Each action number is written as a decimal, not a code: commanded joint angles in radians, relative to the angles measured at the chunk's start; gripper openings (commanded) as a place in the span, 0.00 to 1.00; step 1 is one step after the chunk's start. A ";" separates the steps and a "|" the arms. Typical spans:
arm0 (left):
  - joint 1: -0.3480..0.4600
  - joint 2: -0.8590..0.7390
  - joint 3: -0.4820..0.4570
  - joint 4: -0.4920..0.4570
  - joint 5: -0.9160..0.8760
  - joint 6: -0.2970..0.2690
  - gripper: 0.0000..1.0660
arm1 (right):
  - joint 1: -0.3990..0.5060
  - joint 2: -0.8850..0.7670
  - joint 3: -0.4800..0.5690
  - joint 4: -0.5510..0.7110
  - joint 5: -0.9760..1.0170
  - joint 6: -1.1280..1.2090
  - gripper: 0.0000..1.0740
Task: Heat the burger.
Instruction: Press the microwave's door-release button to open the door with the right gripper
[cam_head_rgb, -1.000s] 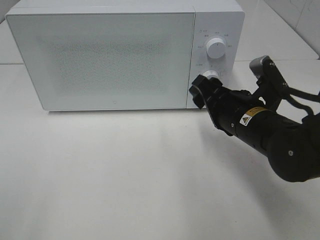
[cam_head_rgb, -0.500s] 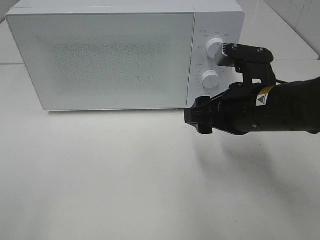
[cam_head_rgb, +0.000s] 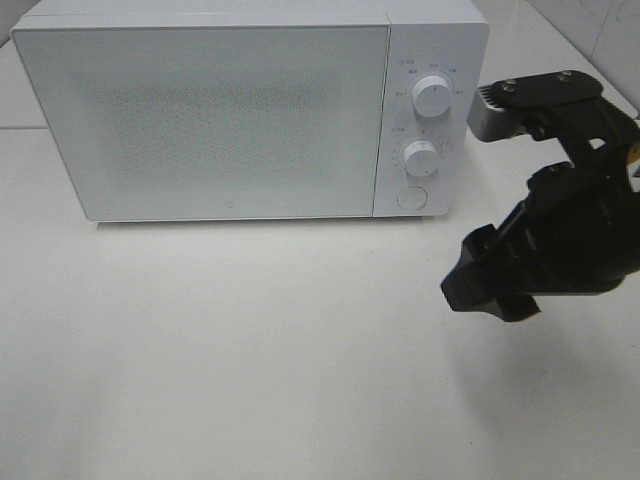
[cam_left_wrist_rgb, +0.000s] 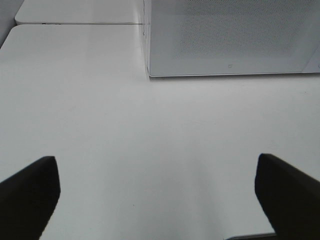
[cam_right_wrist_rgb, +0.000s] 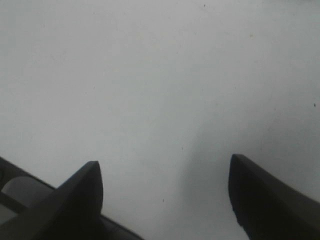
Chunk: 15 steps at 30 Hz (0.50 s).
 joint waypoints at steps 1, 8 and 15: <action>0.000 -0.019 0.002 -0.005 -0.012 -0.006 0.92 | -0.005 -0.058 -0.007 -0.005 0.104 -0.010 0.65; 0.000 -0.019 0.002 -0.005 -0.012 -0.006 0.92 | -0.005 -0.247 -0.007 -0.005 0.315 -0.007 0.65; 0.000 -0.019 0.002 -0.005 -0.012 -0.006 0.92 | -0.005 -0.505 -0.007 -0.005 0.466 -0.003 0.65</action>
